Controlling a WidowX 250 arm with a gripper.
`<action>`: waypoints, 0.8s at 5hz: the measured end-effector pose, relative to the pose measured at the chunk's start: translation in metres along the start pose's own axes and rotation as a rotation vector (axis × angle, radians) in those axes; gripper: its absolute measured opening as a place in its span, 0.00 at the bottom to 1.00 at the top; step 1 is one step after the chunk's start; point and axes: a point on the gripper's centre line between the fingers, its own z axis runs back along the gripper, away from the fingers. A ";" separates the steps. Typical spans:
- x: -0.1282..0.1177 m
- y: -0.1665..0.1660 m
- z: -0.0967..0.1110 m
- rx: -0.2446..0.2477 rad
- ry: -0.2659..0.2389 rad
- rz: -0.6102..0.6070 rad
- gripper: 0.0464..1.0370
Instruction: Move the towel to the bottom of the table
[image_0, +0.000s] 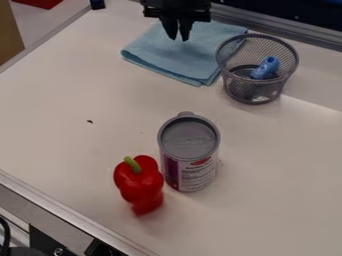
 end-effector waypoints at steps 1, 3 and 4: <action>-0.005 0.005 -0.010 0.044 0.011 -0.045 0.02; -0.043 0.023 -0.011 0.044 0.146 -0.006 0.01; -0.066 0.038 0.003 0.062 0.238 0.005 0.01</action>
